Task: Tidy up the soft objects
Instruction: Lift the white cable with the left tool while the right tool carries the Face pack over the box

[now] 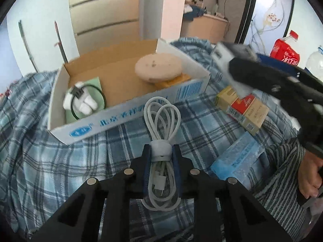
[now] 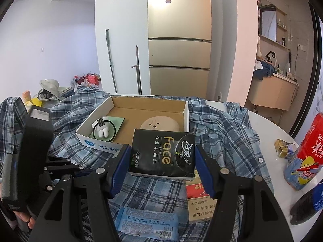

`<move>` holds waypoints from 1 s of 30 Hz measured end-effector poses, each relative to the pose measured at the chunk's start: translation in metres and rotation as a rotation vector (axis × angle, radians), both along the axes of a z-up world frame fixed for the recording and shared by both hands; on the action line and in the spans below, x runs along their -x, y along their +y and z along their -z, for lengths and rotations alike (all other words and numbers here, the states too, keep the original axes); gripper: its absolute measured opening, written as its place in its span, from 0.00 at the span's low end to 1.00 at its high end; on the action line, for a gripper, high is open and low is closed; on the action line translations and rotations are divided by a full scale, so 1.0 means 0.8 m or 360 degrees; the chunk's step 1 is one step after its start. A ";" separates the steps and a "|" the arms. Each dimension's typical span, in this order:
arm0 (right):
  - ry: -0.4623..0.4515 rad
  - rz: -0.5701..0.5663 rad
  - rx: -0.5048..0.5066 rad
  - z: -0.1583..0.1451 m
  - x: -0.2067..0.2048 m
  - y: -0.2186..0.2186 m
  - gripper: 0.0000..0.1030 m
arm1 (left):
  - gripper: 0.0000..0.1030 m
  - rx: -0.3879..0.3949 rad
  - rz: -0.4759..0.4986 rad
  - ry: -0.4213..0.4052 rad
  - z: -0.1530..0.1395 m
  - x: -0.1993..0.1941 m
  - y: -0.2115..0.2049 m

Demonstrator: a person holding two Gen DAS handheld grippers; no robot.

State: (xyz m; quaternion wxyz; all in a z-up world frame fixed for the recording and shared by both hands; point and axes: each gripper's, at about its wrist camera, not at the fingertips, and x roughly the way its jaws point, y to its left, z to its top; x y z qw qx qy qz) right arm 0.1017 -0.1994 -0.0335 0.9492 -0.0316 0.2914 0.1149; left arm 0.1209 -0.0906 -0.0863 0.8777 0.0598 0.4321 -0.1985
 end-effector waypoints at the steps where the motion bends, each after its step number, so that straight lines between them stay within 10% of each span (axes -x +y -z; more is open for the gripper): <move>1: -0.0002 0.0001 -0.0001 0.000 0.000 0.000 0.60 | 0.21 0.0008 -0.0002 -0.0030 -0.004 0.003 0.001; 17: -0.0104 -0.0001 0.0000 -0.009 0.010 -0.001 0.60 | 0.21 0.0187 -0.0201 -0.0619 -0.075 0.054 0.042; 30: -0.0230 -0.0019 -0.0003 -0.042 0.027 0.004 0.60 | 0.21 0.0181 -0.0310 -0.0797 -0.119 0.069 0.055</move>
